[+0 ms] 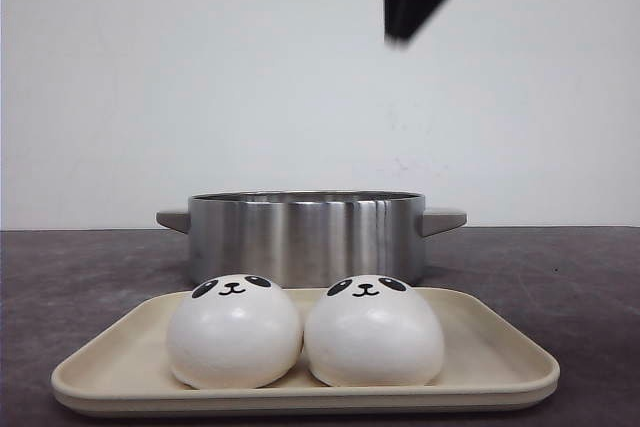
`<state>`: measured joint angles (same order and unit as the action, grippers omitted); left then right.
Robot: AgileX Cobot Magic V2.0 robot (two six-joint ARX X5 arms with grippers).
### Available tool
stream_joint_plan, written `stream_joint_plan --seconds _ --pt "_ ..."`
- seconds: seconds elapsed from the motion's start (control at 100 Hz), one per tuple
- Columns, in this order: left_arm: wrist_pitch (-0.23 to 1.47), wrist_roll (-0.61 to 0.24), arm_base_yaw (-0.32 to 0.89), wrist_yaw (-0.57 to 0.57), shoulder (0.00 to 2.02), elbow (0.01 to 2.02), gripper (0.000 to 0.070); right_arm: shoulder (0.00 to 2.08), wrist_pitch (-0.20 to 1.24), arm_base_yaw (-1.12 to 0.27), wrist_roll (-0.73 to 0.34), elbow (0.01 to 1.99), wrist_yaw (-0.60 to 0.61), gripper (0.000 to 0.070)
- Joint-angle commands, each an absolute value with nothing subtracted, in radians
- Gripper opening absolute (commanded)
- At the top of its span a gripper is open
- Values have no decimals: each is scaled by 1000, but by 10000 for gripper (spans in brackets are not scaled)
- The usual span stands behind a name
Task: Steam buns
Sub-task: 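Lower the right gripper onto the front bun nearest it and grasp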
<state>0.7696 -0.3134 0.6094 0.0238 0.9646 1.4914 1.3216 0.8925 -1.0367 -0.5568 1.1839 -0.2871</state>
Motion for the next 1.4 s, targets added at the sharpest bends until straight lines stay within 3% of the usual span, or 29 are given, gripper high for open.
stream_joint_plan --seconds 0.0,0.09,0.13,0.46,0.66,1.02,1.05,1.08,1.11,1.15,1.19,1.39 --pt "780 -301 617 18 934 1511 509 1348 865 -1037 -614 1191 -251 182" --pt "801 -262 617 17 878 1511 509 1381 844 -1031 -618 1191 -203 505" --pt "809 -237 617 15 859 1511 509 1396 832 -1030 -618 1191 -183 572" --pt "922 -237 617 -12 781 1511 509 1542 846 -987 -630 1191 -55 538" --pt "982 -236 617 -12 774 1510 509 1645 852 -965 -629 1191 -30 469" --pt "1019 -236 617 -12 771 1510 509 1773 841 -959 -629 1191 33 460" --pt "1022 -236 617 -12 770 1510 509 1777 841 -958 -628 1191 32 431" --pt "1025 -236 617 -12 770 1510 509 1779 841 -959 -626 1191 31 355" --pt "1028 -236 617 -12 770 1510 509 1779 841 -959 -622 1191 29 229" --pt "1030 -236 617 -12 770 1510 509 1779 840 -960 -615 1191 27 0" --pt "1032 -236 617 -12 770 1510 509 1779 837 -965 -603 1191 27 27" --pt "1032 -236 617 -12 770 1510 509 1690 836 -973 -579 1200 16 18"
